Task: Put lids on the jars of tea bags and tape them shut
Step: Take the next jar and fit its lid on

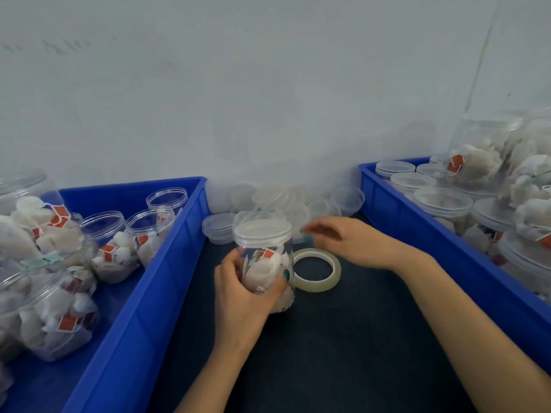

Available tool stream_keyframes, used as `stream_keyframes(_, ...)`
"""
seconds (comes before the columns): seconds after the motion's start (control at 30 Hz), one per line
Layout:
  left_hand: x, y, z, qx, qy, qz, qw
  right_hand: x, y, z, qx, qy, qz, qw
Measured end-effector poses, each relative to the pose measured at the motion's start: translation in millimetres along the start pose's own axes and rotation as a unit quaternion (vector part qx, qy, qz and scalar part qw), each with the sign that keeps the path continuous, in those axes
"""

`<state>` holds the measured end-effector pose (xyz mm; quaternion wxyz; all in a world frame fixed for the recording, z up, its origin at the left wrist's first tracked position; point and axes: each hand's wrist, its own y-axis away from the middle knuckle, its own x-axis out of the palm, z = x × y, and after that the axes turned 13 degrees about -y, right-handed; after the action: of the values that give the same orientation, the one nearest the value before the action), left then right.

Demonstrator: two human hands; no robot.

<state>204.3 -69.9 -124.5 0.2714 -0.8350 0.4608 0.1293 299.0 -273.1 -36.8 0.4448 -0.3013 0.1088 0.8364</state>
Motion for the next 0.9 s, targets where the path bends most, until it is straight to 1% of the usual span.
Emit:
stream_keyframes(0.07, 1.6, -0.3, 1.7, -0.013, -0.006, 0.0, 1.0, 1.2, -2.4, -16.1, 0.049, 0.096, 0.045, 0.993)
stream_keyframes(0.17, 4.6, -0.2, 2.9, -0.018, -0.011, 0.02, 1.0, 15.6, -7.4, -34.9, 0.101, 0.163, 0.087, 0.977)
stream_keyframes(0.3, 7.9, 1.5, 3.7, 0.004, -0.026, 0.045, 0.999, 20.6, -11.9, -44.8, 0.095, 0.183, 0.078, 0.975)
stream_keyframes(0.43, 6.2, 3.9, 1.9, 0.042, -0.053, 0.034, 0.997, 14.5, -10.6, -39.4, 0.087, 0.238, 0.089, 0.963)
stream_keyframes(0.47, 5.3, 5.1, -0.3, 0.059, -0.061, 0.025, 0.996, 11.9, -9.6, -35.5, 0.086, 0.229, 0.081, 0.966)
stream_keyframes(0.5, 4.1, 6.3, -3.3, 0.076, -0.067, 0.011, 0.995, 8.1, -7.7, -29.6, 0.083, 0.197, 0.068, 0.975)
stream_keyframes(0.57, 0.6, 8.5, -10.4, 0.114, -0.09, -0.031, 0.989, -1.3, -1.3, -13.6, 0.066, 0.084, 0.04, 0.993)
stream_keyframes(0.67, -4.6, 11.0, -20.6, 0.205, -0.119, -0.113, 0.965, -17.0, 13.6, 16.5, -0.025, -0.038, -0.01, 0.999)
stream_keyframes(0.73, -6.2, 12.3, -24.8, 0.256, -0.125, -0.146, 0.947, -26.8, 25.3, 35.8, -0.093, -0.113, -0.031, 0.989)
stream_keyframes(0.77, -6.0, 13.2, -26.3, 0.268, -0.121, -0.152, 0.944, -30.7, 30.8, 43.8, -0.119, -0.139, -0.024, 0.983)
stream_keyframes(0.83, -5.6, 15.3, -29.3, 0.264, -0.101, -0.147, 0.948, -32.5, 39.6, 55.7, -0.143, -0.127, 0.019, 0.981)
stream_keyframes(0.9, -6.2, 17.0, -31.6, 0.253, -0.076, -0.14, 0.954, -27.3, 44.5, 62.3, -0.137, -0.065, 0.06, 0.987)
